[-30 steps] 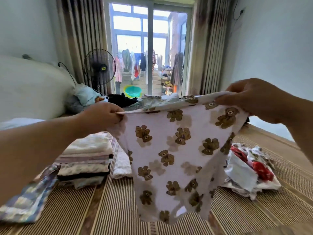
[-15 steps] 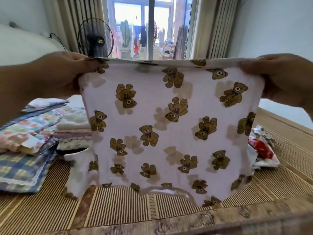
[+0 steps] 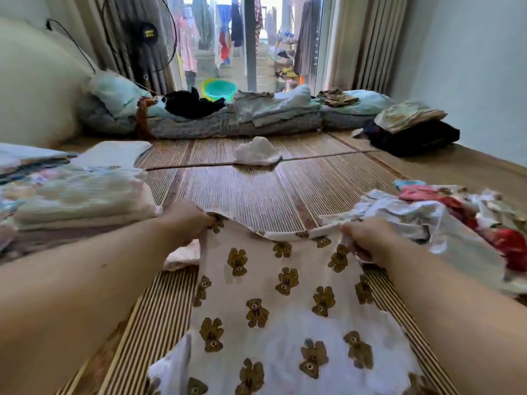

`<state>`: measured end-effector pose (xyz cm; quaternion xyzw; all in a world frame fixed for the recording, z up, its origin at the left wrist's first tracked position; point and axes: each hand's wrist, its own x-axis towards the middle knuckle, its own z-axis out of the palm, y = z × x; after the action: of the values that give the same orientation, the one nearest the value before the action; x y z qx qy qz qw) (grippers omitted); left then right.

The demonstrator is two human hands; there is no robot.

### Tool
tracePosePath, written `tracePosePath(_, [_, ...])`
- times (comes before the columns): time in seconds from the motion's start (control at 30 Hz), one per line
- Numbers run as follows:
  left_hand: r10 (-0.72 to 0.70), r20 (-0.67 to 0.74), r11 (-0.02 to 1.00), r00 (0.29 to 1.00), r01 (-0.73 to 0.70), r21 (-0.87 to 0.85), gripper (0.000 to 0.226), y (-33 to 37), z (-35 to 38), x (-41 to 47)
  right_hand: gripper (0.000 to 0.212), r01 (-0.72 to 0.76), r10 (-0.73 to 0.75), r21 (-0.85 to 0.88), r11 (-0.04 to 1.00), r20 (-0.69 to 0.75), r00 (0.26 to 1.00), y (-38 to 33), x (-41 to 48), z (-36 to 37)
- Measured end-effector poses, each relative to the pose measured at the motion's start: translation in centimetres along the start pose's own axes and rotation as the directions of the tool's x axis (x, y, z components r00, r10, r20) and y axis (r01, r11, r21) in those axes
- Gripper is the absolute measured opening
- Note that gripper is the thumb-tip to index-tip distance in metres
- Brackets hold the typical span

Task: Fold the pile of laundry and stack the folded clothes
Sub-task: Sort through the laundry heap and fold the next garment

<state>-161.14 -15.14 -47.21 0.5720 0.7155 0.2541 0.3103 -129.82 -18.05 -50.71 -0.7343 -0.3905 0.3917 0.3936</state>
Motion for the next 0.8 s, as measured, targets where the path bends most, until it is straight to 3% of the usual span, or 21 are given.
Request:
tracePosePath(0.1, [-0.019, 0.041, 0.997, 0.999, 0.022, -0.078, 0.017, -1.1, 3.4, 1.6, 0.026, -0.017, 0.017, -0.016, 1.0, -0.027, 0.999, 3.0, 3.2, 2.3])
tracePosePath(0.17, [0.006, 0.104, 0.995, 0.995, 0.005, -0.1, 0.03, -2.2, 4.7, 1.5, 0.031, 0.005, -0.007, -0.068, 0.998, -0.023, 1.0, 4.3, 3.5, 2.5])
tracePosePath(0.23, [0.042, 0.111, 0.997, 0.993, -0.034, -0.074, 0.041, -3.1, 4.7, 0.3, 0.042, 0.044, -0.044, -0.011, 0.999, -0.025, 0.999, 5.0, 2.6, 1.7])
tracePosePath(0.33, [0.121, 0.115, 0.991, 0.986, -0.127, 0.044, 0.035, -4.5, 2.9, -2.9, 0.025, 0.118, -0.119, -0.026, 0.993, -0.032, 0.992, 5.3, -0.5, -0.7])
tracePosePath(0.4, [0.103, 0.151, 0.976, 0.983, -0.129, 0.174, 0.034, -6.4, 1.5, -5.1, 0.012, 0.125, -0.124, -0.14, 0.982, 0.012, 0.992, 5.7, -3.3, -2.4])
tracePosePath(0.47, [0.009, 0.198, 0.919, 0.98, -0.087, 0.385, 0.046, -8.7, 0.5, -7.7, 0.013, 0.11, -0.079, -0.374, 0.921, 0.097, 0.992, 6.5, -6.5, -4.0])
tracePosePath(0.53, [-0.072, 0.213, 0.829, 0.974, -0.06, 0.556, 0.063, -11.2, 0.2, -10.0, 0.022, 0.101, -0.005, -0.604, 0.791, 0.159, 0.987, 7.6, -9.3, -5.1])
tracePosePath(0.63, [-0.047, 0.183, 0.758, 0.982, -0.084, 0.647, 0.074, -13.3, 0.5, -13.0, 0.045, 0.048, 0.08, -0.764, 0.644, 0.129, 0.988, 8.8, -12.7, -6.4])
tracePosePath(0.73, [0.022, 0.194, 0.769, 0.981, -0.14, 0.623, 0.041, -13.5, 0.8, -15.1, 0.04, 0.001, 0.131, -0.771, 0.637, 0.109, 0.985, 9.7, -14.6, -6.5])
tracePosePath(0.8, [0.047, 0.185, 0.836, 0.982, -0.14, 0.531, 0.03, -13.7, 0.9, -16.4, 0.031, -0.013, 0.121, -0.739, 0.674, 0.093, 0.988, 10.3, -15.5, -5.9])
